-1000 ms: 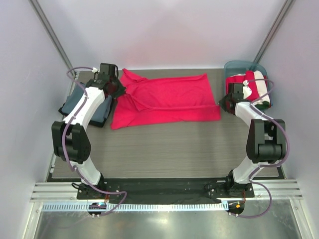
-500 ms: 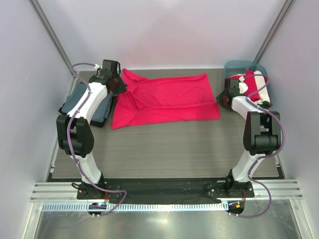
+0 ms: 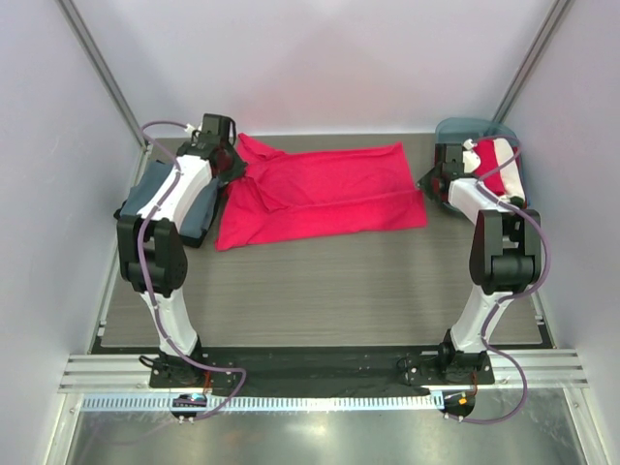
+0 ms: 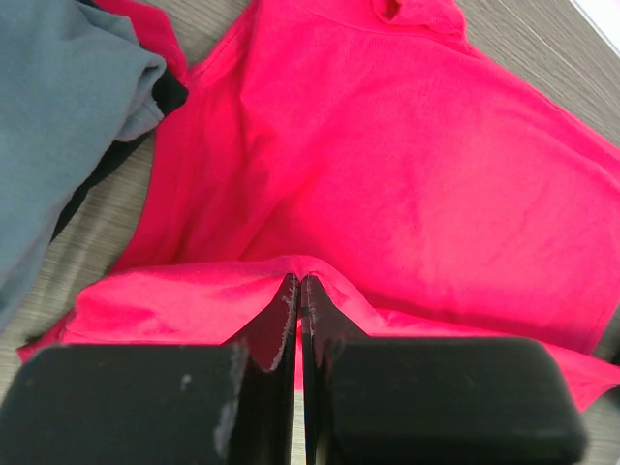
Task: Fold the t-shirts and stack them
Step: Fold the tshirt
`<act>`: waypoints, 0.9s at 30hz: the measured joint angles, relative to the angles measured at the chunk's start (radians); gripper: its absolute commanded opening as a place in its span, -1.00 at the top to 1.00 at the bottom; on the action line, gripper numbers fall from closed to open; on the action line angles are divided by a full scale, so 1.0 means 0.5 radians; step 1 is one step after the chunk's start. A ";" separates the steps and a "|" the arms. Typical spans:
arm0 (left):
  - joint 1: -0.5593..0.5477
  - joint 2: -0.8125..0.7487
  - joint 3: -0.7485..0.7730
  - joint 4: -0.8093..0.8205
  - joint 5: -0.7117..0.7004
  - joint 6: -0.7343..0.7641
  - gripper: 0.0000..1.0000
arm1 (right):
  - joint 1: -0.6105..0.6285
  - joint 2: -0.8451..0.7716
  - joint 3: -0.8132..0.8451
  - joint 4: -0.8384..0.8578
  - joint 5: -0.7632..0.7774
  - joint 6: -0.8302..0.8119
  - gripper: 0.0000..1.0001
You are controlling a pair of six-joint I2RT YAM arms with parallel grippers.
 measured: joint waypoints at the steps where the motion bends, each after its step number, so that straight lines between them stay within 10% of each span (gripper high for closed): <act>1: 0.005 0.003 0.002 -0.003 -0.001 0.000 1.00 | 0.000 0.003 0.011 0.000 0.001 0.000 0.98; 12: 0.017 0.253 0.323 -0.040 -0.001 0.022 0.88 | 0.000 0.159 0.165 -0.037 0.002 0.003 0.72; 18: 0.031 0.414 0.479 -0.058 0.008 0.047 -0.13 | 0.043 0.185 0.233 -0.063 0.005 0.000 -0.07; 27: 0.031 0.378 0.505 -0.069 0.073 0.051 -0.25 | 0.113 -0.155 -0.099 -0.031 0.055 -0.001 0.07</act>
